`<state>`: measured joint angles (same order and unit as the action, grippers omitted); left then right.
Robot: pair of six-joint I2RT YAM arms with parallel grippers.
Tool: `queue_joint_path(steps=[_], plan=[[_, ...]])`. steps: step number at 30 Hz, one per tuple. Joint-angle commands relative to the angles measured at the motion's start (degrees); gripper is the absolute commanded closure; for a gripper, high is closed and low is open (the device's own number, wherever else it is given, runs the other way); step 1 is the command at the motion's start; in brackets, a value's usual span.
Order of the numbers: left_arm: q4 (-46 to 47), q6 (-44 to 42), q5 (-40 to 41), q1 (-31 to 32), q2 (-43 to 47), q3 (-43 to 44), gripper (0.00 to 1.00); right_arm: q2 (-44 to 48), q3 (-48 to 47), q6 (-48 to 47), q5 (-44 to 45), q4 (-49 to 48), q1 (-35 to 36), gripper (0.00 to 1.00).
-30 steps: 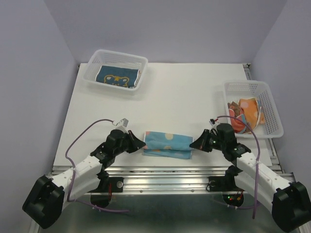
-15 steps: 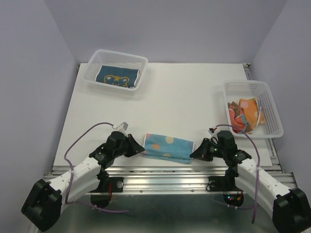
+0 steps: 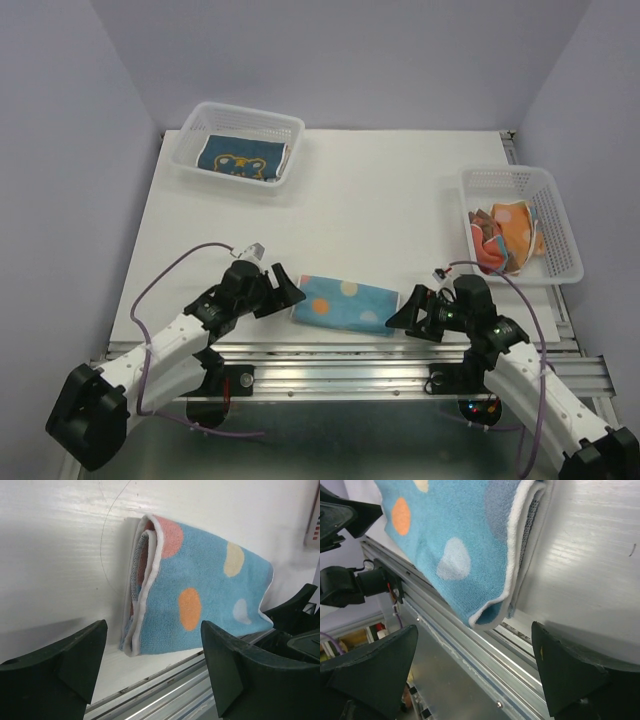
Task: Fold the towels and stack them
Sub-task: Fold the towel, then neatly place the folded towel into the bin
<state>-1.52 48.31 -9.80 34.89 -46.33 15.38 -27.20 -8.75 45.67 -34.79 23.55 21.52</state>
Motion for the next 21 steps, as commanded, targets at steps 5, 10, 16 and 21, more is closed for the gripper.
queue_joint_path(steps=[5,10,16,21], plan=[[3.01,-6.39,1.8,0.96,-12.81,7.03,0.13,-8.39,-8.38,-4.98,7.97,2.11,0.54,0.0],[3.37,-7.88,2.77,3.86,-22.9,9.84,0.2,-10.94,-8.91,-5.15,7.54,-1.14,0.54,0.0],[-1.0,-7.97,6.89,9.22,-30.73,14.15,0.5,-12.09,-9.88,-6.56,8.15,-1.14,0.63,0.0],[-4.72,-7.01,11.28,11.68,-37.07,17.58,1.0,-12.96,-10.58,-8.14,8.77,-1.67,0.54,0.0]])
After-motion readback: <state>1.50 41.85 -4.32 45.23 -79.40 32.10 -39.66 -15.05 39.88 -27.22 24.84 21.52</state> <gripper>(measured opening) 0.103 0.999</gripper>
